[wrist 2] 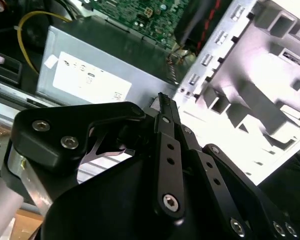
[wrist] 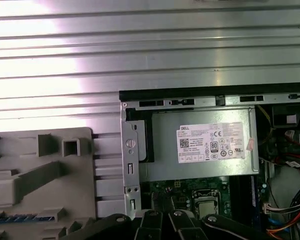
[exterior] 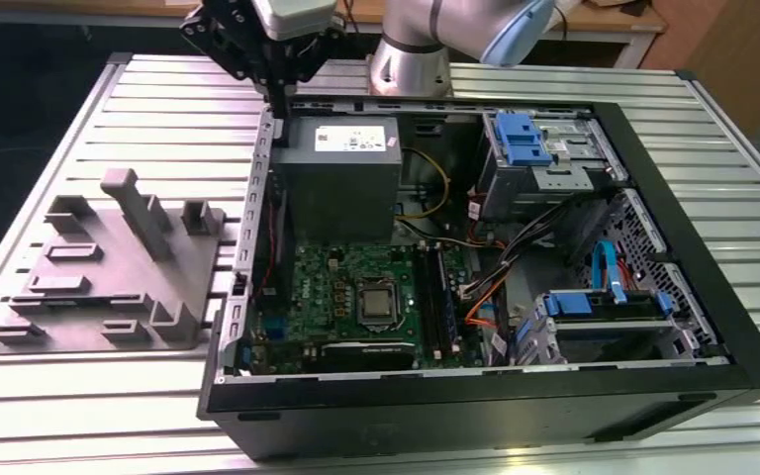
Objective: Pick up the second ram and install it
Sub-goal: 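Reach for the second ram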
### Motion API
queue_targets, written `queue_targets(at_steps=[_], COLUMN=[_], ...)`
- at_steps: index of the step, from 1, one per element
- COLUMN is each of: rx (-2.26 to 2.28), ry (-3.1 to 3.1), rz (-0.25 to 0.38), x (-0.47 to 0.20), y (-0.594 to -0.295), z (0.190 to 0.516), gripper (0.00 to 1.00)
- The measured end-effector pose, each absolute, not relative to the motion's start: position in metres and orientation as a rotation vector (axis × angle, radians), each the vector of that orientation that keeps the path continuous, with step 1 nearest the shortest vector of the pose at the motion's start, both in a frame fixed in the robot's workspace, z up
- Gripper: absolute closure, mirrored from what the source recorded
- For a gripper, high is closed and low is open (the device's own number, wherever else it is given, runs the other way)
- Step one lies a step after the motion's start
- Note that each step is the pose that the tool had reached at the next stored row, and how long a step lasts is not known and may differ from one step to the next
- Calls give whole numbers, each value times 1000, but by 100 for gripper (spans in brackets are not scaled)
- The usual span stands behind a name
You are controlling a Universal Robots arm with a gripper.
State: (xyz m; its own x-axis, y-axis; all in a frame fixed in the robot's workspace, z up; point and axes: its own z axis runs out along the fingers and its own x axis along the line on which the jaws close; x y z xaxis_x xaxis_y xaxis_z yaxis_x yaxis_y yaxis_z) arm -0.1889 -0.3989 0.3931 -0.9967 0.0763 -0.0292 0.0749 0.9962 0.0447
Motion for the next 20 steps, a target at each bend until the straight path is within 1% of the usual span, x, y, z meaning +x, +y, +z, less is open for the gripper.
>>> queue_targets(at_steps=[20], rx=[118], ry=[3107], rz=[68], x=[-228], y=[-400], z=[391], gripper=[90])
